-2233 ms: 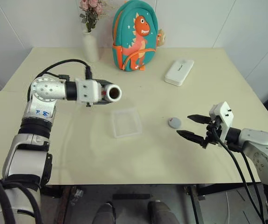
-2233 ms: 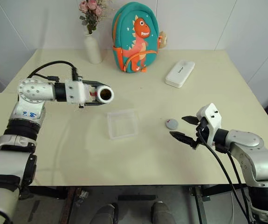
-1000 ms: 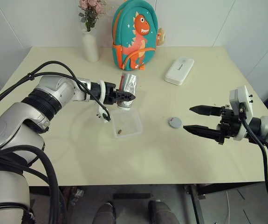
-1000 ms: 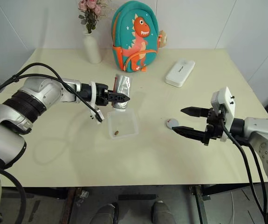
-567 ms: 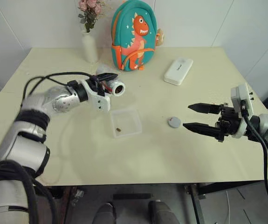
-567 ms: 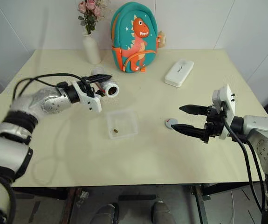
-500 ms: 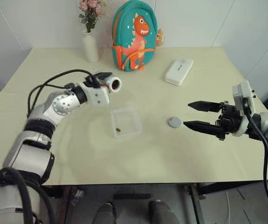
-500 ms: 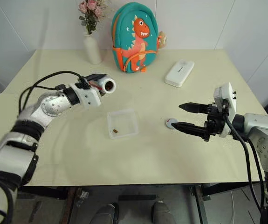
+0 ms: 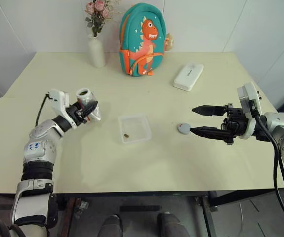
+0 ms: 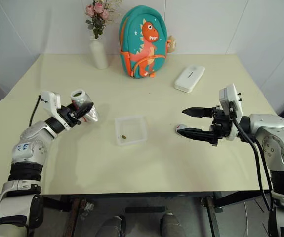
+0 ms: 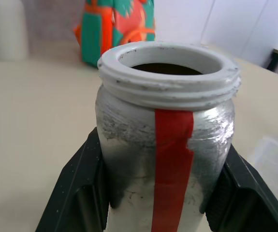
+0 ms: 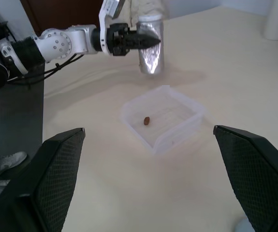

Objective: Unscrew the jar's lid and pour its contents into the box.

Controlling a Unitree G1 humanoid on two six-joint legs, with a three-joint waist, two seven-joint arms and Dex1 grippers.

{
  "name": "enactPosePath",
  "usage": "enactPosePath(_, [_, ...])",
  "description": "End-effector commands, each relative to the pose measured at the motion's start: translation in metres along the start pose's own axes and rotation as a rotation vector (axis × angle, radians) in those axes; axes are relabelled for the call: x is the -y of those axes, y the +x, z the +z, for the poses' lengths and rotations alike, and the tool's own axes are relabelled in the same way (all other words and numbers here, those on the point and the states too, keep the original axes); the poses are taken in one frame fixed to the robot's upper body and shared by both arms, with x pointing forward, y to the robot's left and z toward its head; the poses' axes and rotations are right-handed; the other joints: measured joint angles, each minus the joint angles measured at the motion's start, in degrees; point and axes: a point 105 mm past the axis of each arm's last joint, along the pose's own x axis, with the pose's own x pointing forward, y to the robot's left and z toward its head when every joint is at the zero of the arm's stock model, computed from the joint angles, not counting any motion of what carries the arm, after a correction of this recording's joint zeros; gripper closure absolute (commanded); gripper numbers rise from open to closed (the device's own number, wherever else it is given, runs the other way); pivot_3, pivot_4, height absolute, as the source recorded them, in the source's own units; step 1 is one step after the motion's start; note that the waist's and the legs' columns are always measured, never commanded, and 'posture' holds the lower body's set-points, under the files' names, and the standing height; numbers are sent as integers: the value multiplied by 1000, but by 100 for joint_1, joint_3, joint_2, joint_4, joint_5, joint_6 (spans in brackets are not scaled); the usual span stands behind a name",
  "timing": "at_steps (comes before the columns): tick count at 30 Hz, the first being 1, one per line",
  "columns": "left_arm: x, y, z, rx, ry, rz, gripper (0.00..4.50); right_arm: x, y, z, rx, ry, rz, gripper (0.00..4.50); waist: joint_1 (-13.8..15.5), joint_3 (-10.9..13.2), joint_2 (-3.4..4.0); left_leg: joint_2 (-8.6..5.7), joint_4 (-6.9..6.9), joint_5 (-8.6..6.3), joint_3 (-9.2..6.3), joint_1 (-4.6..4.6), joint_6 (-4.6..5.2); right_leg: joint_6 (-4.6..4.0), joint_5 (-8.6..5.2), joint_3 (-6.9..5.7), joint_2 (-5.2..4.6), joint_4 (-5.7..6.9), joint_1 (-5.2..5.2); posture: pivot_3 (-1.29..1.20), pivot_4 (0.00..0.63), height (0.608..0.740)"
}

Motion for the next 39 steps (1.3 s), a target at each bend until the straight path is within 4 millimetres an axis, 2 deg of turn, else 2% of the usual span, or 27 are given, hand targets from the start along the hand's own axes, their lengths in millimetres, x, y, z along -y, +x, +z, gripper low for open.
enactPosePath(1, [3, 0, 9, 41, 39, -38, 2499, -1, 2, 11, 18, -56, 23, 21, 1, 0, 0, 0, 0, 1, 1, 0, 1, 0, 4, 0, 0, -3, 1, 0, 150, 740])
enactPosePath(4, [7, 2, -5, -17, 107, -74, 2499, -2, 5, 10, 13, -56, 38, 21, -1, -1, -1, 0, -1, 2, 1, 1, 1, -1, 6, 1, 0, -6, 2, 0, 150, 740])
enactPosePath(7, [8, 4, -13, -68, 163, -105, 1537, -2, 6, 12, 13, -59, 37, 0, -14, -1, -1, 0, -3, 2, 2, 1, 1, -1, 6, 1, 0, -7, 0, 0, 150, 740])
enactPosePath(12, [10, 6, -14, -83, 196, -119, 27, -1, 7, 11, 8, -60, 33, 0, -13, -1, -1, 0, -10, 2, 4, -1, 1, -1, 6, 3, 0, -10, -4, 0, 150, 740])
enactPosePath(18, [10, 2, -7, -79, 203, -124, 6, 1, 10, 12, 8, -67, 26, 0, -15, -1, -1, 0, -10, 2, 5, -1, 1, 0, 7, 4, 0, -13, -3, 0, 150, 740])
enactPosePath(34, [10, -40, -2, -251, 257, -142, 6, 4, 8, 15, 9, -84, 17, 0, -48, -1, -1, 1, -20, 1, 9, 0, 3, -1, 6, 9, 0, -22, -5, 0, 150, 740])
enactPosePath(39, [30, -50, -5, -312, 256, -235, 6, 4, 6, 16, 4, -95, 13, 0, -38, -1, -1, 1, -26, 1, 9, -3, 3, -2, 6, 9, -1, -30, -7, 0, 150, 740])
